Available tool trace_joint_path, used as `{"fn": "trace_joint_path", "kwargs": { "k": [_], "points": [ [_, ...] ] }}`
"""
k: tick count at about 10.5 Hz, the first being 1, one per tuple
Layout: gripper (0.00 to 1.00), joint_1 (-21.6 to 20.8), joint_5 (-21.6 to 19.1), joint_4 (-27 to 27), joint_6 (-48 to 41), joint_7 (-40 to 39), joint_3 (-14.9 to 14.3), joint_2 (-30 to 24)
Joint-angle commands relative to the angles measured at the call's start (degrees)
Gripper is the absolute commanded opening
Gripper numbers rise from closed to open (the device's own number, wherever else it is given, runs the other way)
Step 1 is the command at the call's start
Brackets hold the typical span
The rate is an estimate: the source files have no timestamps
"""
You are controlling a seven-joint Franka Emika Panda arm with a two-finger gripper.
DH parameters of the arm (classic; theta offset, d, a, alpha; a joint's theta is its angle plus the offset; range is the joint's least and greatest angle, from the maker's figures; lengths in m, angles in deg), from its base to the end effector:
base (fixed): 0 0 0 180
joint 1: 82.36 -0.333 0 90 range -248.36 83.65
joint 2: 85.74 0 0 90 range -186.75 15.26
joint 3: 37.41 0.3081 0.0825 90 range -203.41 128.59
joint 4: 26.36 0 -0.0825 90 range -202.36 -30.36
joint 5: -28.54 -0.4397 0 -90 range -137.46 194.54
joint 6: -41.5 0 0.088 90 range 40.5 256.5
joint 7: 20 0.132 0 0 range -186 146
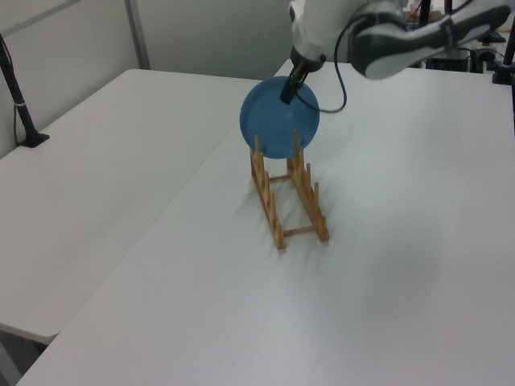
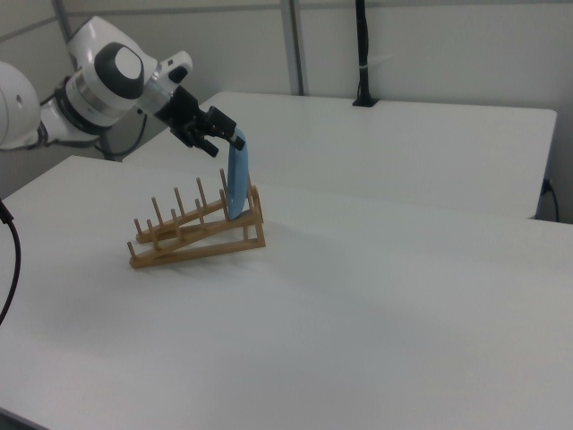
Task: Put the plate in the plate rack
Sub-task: 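Open the gripper and raise it away from the plate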
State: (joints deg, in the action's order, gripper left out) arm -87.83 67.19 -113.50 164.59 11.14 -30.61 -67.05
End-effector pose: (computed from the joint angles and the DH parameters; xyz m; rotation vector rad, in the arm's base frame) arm 0.7421 0.1113 0.4711 2.6339 -0.0684 0.6646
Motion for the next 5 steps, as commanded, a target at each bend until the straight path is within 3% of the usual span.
{"fn": "trace_joint_path", "kwargs": {
  "k": [1,4,5],
  "points": [
    [1.00,0.0,-16.2,0.0,-8.5,-3.4,0.1,-3.9],
    [1.00,2.5,-34.9,-0.7,-26.0,-14.4,0.2,-8.4],
    [1.00,3.1,-37.3,-1.6,-32.2,-17.2,0.2,-10.5]
  ]
}}
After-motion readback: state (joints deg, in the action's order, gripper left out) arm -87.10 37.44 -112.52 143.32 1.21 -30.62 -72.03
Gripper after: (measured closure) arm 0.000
